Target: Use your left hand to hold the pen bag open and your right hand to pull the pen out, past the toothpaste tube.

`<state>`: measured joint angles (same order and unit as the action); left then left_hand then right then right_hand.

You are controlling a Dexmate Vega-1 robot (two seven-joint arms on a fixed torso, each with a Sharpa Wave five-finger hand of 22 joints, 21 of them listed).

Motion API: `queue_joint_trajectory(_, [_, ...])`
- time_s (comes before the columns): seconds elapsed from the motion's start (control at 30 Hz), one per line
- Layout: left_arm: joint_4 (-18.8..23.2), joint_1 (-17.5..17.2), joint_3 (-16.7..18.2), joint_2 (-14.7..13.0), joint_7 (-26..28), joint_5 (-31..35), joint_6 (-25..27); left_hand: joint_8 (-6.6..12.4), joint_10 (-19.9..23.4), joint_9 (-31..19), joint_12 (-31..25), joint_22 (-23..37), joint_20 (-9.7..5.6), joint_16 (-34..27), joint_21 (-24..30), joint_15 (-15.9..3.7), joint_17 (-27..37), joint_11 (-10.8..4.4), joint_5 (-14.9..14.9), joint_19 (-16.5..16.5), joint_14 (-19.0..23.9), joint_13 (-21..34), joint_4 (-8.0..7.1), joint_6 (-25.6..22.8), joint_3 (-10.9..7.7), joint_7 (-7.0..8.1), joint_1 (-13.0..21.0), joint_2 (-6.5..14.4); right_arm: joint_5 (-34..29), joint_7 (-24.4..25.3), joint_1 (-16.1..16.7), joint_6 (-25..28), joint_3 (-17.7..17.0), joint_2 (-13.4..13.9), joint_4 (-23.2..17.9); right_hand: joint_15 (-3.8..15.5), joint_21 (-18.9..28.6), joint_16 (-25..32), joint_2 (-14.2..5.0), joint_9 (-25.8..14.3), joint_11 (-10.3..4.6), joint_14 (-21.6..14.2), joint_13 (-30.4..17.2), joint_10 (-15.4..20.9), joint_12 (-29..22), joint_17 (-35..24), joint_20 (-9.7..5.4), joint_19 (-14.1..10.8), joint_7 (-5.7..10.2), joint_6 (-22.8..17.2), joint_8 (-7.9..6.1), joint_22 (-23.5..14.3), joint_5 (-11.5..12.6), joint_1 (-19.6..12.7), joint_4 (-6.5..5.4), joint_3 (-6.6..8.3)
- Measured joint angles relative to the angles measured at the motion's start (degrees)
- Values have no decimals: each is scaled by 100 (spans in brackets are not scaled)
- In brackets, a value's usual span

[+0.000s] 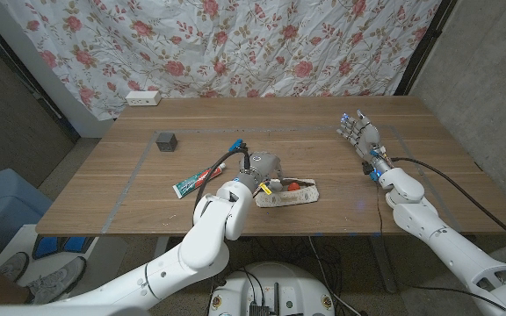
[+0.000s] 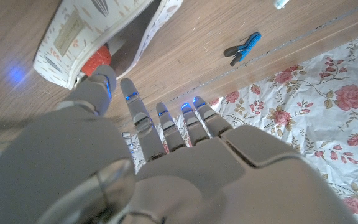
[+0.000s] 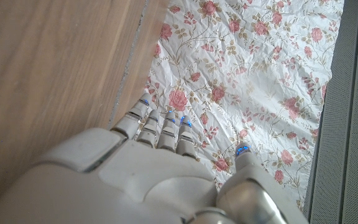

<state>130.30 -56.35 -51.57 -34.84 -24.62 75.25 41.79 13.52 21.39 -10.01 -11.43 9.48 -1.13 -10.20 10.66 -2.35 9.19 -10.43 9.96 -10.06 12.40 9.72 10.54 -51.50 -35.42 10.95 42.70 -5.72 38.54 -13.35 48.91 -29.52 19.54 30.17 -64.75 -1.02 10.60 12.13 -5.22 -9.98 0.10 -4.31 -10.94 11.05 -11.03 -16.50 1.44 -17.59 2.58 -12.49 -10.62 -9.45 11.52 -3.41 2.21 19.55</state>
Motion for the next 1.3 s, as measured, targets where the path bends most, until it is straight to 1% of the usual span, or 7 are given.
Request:
queue_joint_trajectory(0.23, [-206, -184, 70, 360, -208, 581, -157, 0, 0, 0, 18, 0, 0, 0, 0, 0, 0, 0, 0, 0, 0, 0, -24, -52, 24, -10, 45, 0, 23, -50, -4, -3, -3, 2, 15, 0, 0, 0, 0, 0, 0, 0, 0, 0, 0, 29, 0, 0, 0, 0, 0, 0, 0, 0, 0, 0])
queue_joint_trajectory(0.63, [-549, -415, 206, 856, -273, 1155, -339, -45, 154, 1, 21, -1, 22, 0, 0, 0, 0, -11, 23, -22, 61, 0, -23, -223, 71, 18, 196, 46, 58, -145, -51, -2, -2, -11, 110, 0, 0, 0, 0, 0, 0, 0, 0, 0, 0, 29, 0, 0, -1, 1, 0, 0, 0, 0, 0, 0])
queue_joint_trajectory(0.73, [-549, -415, 206, 856, -243, 1233, -372, -45, 185, -20, 20, -1, 41, 0, 0, 9, 0, -42, 23, -41, 114, 0, -35, -266, 84, 0, 249, 53, 58, -145, -71, -2, 3, -20, 144, 0, 0, 0, 0, 0, 0, 0, 0, 0, 0, 28, 0, 0, -1, 1, 0, 0, 0, 0, 0, 0])
queue_joint_trajectory(0.87, [-703, -476, 268, 1023, -207, 1316, -405, -45, 216, -27, 19, -1, 41, 0, 0, 0, 0, -11, 23, -41, 123, 0, -37, -266, 104, 0, 266, 71, 78, -203, -101, 15, 10, -34, 191, 0, 0, 0, 0, 0, 0, 0, 0, 0, 0, 28, 21, -21, -1, 1, 0, 0, 0, 0, 0, 0])
queue_joint_trajectory(1.2, [-703, -476, 268, 1023, -180, 1421, -486, -84, 276, -27, 19, -2, 40, 0, 0, 21, 0, -11, 23, -103, 185, 0, -41, -359, 137, 31, 339, 99, 78, -203, -177, 15, 25, -68, 317, -32, 0, 0, 0, 0, 0, -32, 0, 0, 0, 28, 21, -21, -1, 1, 0, 0, 0, 0, 0, 0])
queue_joint_trajectory(1.23, [-936, -475, 332, 1210, -176, 1422, -493, -84, 276, -27, 19, -2, 40, 0, 0, 18, 0, -11, 23, -104, 186, 0, -41, -359, 137, 31, 350, 109, 102, -290, -184, 48, 26, -72, 328, -32, 0, 0, 0, 0, 0, -32, 0, 0, 0, 28, 21, -21, -1, 1, 0, 0, 0, 0, 0, 0])
queue_joint_trajectory(1.3, [-952, -469, 334, 1218, -168, 1423, -503, -84, 298, -27, 19, -2, 17, 0, 0, 0, 0, -33, 23, -127, 205, 0, -39, -362, 138, 27, 377, 136, 103, -297, -199, 50, 29, -80, 352, -32, 0, 0, 0, 0, 0, -32, 0, 0, 0, 28, 21, -21, -1, 1, 0, 0, 0, 0, 0, 0])
